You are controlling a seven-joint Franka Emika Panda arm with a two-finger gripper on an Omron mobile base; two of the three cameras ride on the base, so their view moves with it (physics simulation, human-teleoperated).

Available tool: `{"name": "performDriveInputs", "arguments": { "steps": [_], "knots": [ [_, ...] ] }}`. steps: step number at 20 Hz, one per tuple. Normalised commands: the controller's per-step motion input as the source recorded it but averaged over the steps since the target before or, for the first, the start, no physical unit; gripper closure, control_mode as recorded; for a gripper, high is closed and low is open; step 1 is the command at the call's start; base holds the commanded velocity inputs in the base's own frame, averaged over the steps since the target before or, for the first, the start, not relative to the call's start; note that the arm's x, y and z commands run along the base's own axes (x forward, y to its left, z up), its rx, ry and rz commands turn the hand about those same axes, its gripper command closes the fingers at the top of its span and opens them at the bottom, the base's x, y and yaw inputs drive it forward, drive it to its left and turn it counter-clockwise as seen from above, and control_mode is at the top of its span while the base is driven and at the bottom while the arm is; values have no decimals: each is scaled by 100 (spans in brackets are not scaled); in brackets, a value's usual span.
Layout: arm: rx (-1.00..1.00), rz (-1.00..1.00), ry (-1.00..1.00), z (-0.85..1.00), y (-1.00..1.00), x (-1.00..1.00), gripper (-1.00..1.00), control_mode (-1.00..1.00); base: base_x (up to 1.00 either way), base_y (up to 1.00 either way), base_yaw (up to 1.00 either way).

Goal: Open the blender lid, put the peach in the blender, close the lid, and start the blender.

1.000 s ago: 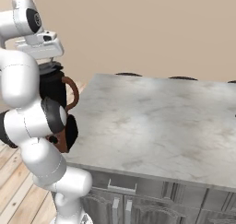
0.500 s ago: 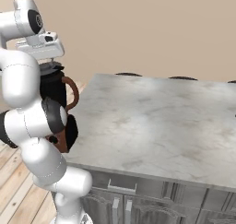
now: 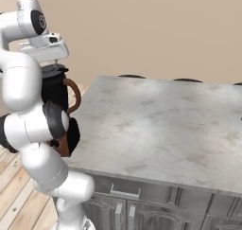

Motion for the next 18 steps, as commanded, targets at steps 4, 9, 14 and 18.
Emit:
{"name": "performDriveInputs", "arguments": {
  "steps": [4, 9, 14, 18],
  "knots": [
    [0, 2, 0, 0, -21, -10, 100, -100, 0, 0, 0],
    [0, 1, 0, 0, 1, -17, 100, -100, 0, 0, 0],
    [0, 3, 0, -3, 17, -10, 100, -100, 0, 0, 0],
    [0, 9, 0, -3, 21, 0, 100, -100, 0, 0, 0]
  ]
}}
